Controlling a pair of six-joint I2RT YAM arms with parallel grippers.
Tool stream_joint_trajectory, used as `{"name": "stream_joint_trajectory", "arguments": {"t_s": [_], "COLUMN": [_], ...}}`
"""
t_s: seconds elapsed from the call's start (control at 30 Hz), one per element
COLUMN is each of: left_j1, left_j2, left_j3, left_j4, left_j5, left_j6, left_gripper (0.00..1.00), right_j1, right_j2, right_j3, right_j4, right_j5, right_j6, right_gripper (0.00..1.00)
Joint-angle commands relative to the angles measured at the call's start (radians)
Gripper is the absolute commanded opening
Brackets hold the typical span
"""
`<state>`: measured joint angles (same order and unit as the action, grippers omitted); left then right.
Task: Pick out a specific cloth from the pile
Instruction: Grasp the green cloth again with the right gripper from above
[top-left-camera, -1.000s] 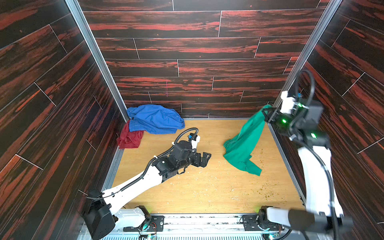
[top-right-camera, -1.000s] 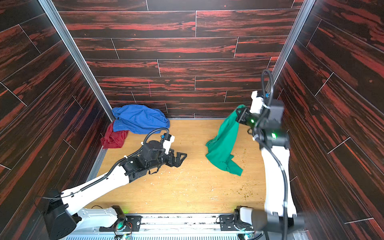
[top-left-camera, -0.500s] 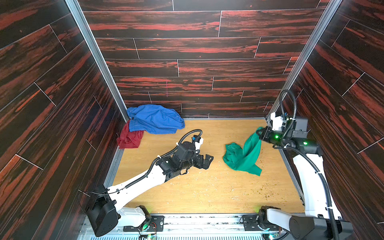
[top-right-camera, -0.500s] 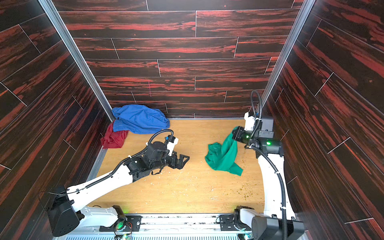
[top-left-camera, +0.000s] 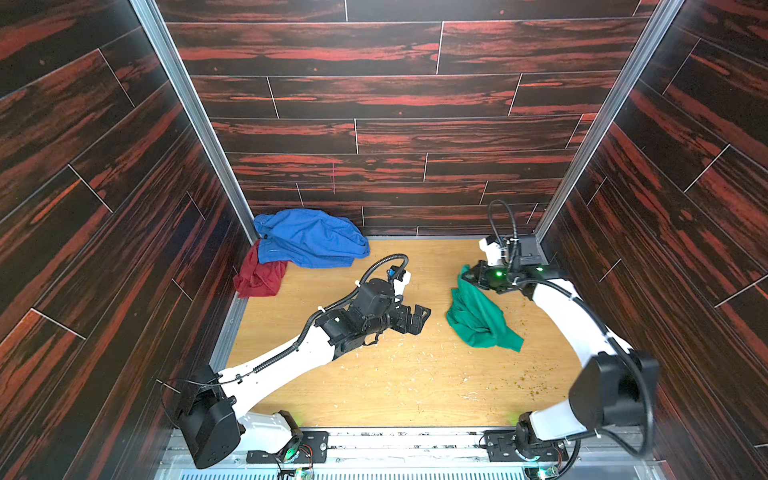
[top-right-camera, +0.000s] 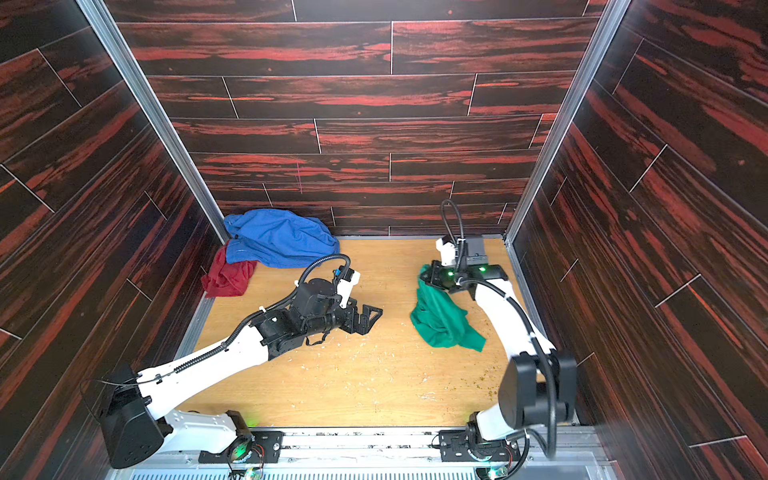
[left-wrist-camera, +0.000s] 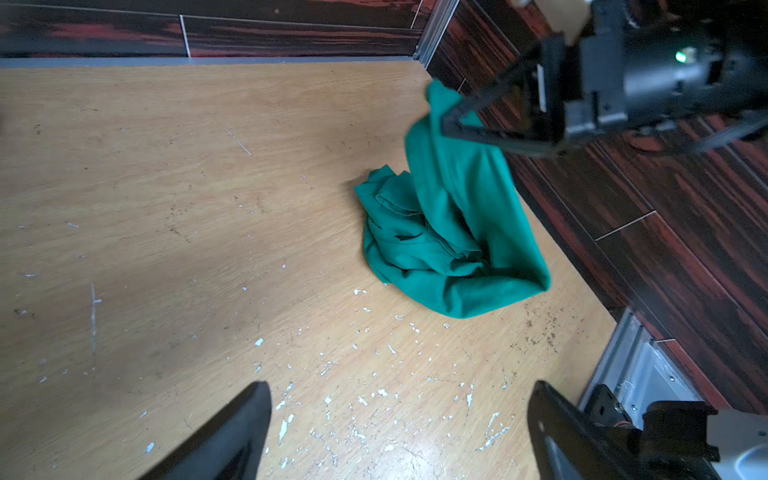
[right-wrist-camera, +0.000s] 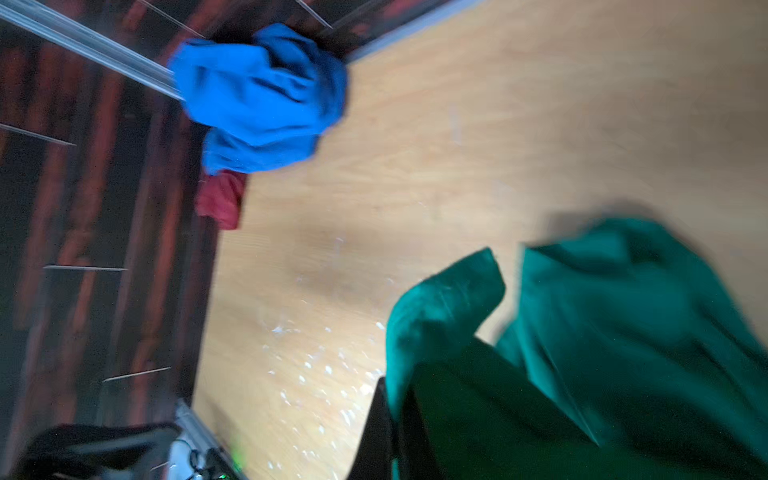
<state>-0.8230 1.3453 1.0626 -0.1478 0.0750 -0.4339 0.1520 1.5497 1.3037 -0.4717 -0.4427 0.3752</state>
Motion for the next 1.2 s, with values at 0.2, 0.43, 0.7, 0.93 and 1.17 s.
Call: {"name": "stream_joint_trajectory", "arguments": {"t_s": [0.2, 0.43, 0.7, 0.93, 1.17], "left_j1": [-0.004, -0.003, -0.01, -0.019, -0.02], "left_j2": [-0.019, 0.003, 0.041, 0.031, 0.015], "left_j3": [-0.002, -0.005, 0.017, 0.013, 0.008], "left_j4": [0.008, 0.048, 0.065, 0.059, 0.045], "left_j5": [-0.002, 0.026, 0.047, 0.036, 0.026], "left_j6": [0.02, 0.003, -0.005, -0.003, 0.0], "left_gripper": [0.99, 0.99, 0.99, 0.99, 0.99], "right_j1": [-0.003, -0.003, -0.004, -0.004, -0.004], "right_j2": [0.08, -0.089, -0.171, -0.061, -0.044], "right_j3": [-0.038, -0.288, -0.486, -0.452, -0.408], "right_j4": [0.24, 0.181, 0.106, 0.04, 0.007], "right_j5": [0.005, 0.307, 0.449, 0.548, 0.577], "right_j6": [0.102, 0.092, 0.076, 0.044, -0.005], "right_gripper": [0.0, 0.0, 0.0, 0.0, 0.3]}}
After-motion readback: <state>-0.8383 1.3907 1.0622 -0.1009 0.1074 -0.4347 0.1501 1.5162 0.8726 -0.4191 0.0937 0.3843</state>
